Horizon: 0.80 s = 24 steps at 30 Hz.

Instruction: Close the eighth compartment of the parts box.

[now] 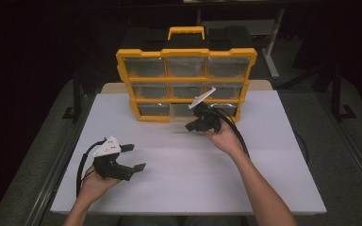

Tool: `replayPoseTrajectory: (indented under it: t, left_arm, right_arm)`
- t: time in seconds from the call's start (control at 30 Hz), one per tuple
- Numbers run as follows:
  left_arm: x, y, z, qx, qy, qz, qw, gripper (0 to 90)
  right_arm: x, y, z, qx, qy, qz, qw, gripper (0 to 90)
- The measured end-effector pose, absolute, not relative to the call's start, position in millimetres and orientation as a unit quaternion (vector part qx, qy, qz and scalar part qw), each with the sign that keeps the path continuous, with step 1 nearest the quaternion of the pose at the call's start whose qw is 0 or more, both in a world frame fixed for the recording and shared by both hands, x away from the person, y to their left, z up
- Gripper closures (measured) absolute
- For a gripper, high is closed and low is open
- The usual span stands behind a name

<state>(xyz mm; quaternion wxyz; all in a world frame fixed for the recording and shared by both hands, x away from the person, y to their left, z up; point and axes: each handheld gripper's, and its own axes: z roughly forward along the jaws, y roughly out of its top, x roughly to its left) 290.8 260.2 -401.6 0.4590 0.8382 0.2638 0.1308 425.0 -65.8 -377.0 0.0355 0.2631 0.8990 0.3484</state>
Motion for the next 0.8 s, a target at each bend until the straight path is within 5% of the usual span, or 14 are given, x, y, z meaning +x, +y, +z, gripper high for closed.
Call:
replayPoseTrajectory:
  t: [0.8]
  left_arm:
    - [291, 260, -402, 0.838, 0.265, 0.13, 0.46, 15.1]
  right_arm:
    - [437, -66, -379, 0.263, 0.899, 0.347, 0.039, 89.0]
